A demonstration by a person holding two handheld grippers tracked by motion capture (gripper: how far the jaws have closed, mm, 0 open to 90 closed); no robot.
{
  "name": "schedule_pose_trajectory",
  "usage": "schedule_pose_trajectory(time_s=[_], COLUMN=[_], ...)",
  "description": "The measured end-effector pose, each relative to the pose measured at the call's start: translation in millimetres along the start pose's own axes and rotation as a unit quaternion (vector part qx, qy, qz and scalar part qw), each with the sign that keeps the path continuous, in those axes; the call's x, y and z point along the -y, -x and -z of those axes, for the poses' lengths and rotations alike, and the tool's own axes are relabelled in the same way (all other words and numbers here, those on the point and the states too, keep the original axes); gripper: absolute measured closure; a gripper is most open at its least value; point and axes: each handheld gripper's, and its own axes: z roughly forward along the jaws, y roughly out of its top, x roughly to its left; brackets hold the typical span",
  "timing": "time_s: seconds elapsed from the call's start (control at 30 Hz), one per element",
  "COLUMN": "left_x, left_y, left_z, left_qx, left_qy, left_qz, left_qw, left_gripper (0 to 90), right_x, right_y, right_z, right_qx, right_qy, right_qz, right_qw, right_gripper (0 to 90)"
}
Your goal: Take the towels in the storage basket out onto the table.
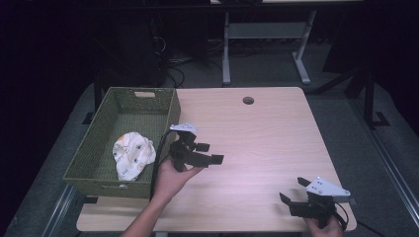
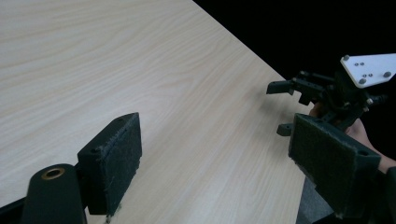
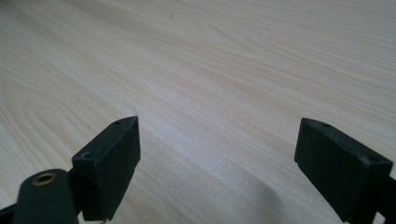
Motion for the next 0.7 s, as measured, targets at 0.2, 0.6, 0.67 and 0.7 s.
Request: schedule_pose_trajectory(time_s=[0.2,0.6,0.67,0.7], left_x=[-7.8,-15.3,-17.0,-17.0], left_y=[-5.4,-17.4,-19.2,-19.2], left_z=[16.8,45.9,49.7,49.7], left_qx=[0.015,0.024,0.02,0.02], left_qy=[0.018,0.034,0.035,0.035], left_qz=[0.014,0.029,0.028,0.028], left_qw=[0.9996,0.9987,0.9988,0.9988], left_gripper=[16.5,16.5,16.5,16.4], right_x=[-0.9,-1.8,-1.8,-1.9], right_y=[2.6,4.9,5.0,5.1], right_z=[1.9,4.1,3.9,3.7], right_qx=[0.005,0.013,0.014,0.014], right_qy=[0.005,0.01,0.01,0.01], right_qz=[-0.004,-0.009,-0.008,-0.007], right_qw=[1.0,0.9998,0.9998,0.9998], right_gripper=[13.8,13.8,13.9,13.8])
